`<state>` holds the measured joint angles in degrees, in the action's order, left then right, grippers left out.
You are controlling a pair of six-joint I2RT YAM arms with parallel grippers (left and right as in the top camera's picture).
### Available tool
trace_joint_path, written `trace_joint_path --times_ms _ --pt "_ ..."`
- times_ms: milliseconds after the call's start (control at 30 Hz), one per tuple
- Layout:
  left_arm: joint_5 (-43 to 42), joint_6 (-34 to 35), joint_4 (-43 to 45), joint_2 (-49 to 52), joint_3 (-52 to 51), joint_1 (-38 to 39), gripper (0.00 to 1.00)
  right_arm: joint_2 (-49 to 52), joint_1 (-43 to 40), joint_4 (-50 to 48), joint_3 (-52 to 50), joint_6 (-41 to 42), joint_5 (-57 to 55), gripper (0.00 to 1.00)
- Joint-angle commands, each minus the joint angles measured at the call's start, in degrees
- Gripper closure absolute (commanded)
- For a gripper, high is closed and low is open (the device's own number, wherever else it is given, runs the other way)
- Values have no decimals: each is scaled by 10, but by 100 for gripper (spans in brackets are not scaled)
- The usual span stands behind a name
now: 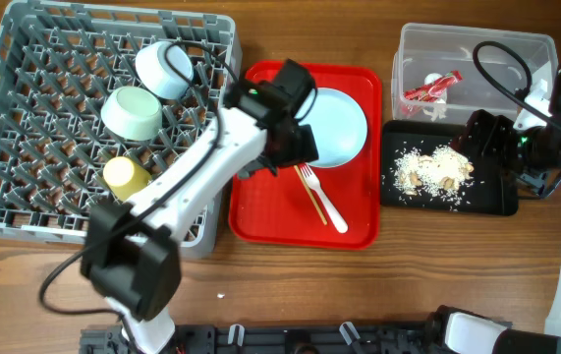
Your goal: Sort waste into correct bins and load items into the dishwasher rack
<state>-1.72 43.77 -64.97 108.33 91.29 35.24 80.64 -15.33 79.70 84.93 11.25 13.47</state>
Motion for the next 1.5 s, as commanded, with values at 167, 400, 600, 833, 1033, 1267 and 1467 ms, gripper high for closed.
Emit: trace_joint_path --times_ms 167,400,600,833,1033,1267,1467 --pt "8 51 25 95 -6 10 0 -9 -1 1 8 -8 3 0" --pt "7 51 26 134 -7 18 0 -9 -1 1 8 -8 3 0" --pt "10 51 39 143 -7 18 0 -9 -1 2 8 -8 3 0" --pt "12 51 39 144 -7 18 0 -9 -1 3 8 -8 3 0" --pt "12 51 41 144 -18 18 0 -9 -1 5 8 -8 3 0" --pt "12 51 54 144 -59 18 0 -9 -1 5 8 -8 3 0" --pt "12 51 56 144 -60 18 11 -9 -1 5 8 -8 3 0"
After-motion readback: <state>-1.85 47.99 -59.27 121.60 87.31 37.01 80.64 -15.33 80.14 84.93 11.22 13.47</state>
